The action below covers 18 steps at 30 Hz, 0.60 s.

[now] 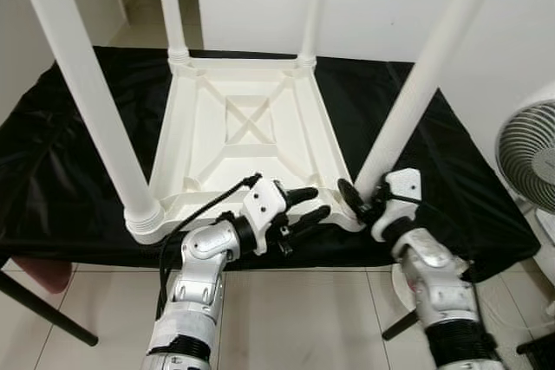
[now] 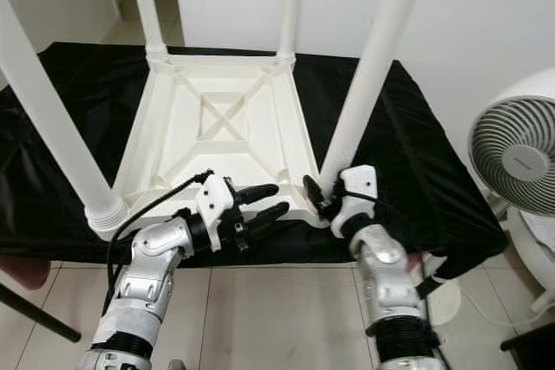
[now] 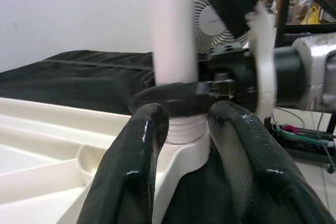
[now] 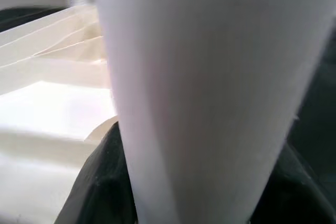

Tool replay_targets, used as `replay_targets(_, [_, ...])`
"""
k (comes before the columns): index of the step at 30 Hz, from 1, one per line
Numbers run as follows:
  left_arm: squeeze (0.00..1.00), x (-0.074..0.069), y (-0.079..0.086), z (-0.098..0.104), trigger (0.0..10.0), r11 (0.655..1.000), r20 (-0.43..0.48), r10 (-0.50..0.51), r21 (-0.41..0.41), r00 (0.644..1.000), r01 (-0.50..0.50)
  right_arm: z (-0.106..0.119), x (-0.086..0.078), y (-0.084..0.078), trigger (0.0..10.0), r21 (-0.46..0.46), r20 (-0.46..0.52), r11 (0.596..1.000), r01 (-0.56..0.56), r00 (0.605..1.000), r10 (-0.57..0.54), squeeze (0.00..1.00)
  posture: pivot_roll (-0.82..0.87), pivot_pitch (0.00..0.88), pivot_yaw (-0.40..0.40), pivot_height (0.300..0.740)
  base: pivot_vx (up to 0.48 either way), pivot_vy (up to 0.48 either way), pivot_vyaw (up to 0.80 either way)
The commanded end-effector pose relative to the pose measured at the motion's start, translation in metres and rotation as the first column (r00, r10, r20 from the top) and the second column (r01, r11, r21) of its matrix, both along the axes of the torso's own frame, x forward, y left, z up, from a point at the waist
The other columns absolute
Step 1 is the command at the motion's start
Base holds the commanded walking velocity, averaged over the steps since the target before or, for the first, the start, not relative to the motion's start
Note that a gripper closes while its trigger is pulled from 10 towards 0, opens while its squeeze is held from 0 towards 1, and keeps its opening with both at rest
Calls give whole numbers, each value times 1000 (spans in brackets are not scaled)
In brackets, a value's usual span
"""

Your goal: Building children table

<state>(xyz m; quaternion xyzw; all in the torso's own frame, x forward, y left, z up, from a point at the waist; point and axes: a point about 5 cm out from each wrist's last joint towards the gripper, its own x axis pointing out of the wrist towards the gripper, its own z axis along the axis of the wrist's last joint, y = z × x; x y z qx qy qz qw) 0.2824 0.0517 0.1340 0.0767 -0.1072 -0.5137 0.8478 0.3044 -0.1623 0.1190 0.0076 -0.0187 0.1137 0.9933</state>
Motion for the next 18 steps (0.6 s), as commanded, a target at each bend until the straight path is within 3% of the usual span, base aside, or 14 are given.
replay_targets(1, [0, -8, -5, -19, 10000, 978, -96, 194, -57, 976, -200, -20, -3, -3, 0, 14, -114, 990, 141, 984, -139, 0, 34, 30, -10, 740, 0, 0, 0])
replay_targets(3, [0, -8, -5, -19, 10000, 978, -96, 194, -57, 976, -200, -20, -3, -3, 0, 14, -114, 990, 141, 984, -139, 0, 34, 30, -10, 740, 0, 0, 0])
replay_targets(5, [0, -8, -5, -19, 10000, 978, -96, 192, -60, 977, -198, -21, -4, 4, 0, 49, -124, 950, 309, 945, -301, 0, 37, 32, -12, 740, 0, 0, 0])
replay_targets(8, [0, -8, -6, -19, 10000, 978, -97, 193, -62, 976, -200, -23, -4, 9, 0, 49, -142, 922, 383, 917, -373, 0, 37, 31, -12, 740, 0, 0, 0])
replay_targets(18, [0, -8, -9, -18, 10000, 978, -98, 189, -69, 977, -196, -10, -1, 19, 0, 47, -102, 891, 452, 889, -446, 0, 35, 32, -18, 740, 0, 0, 0])
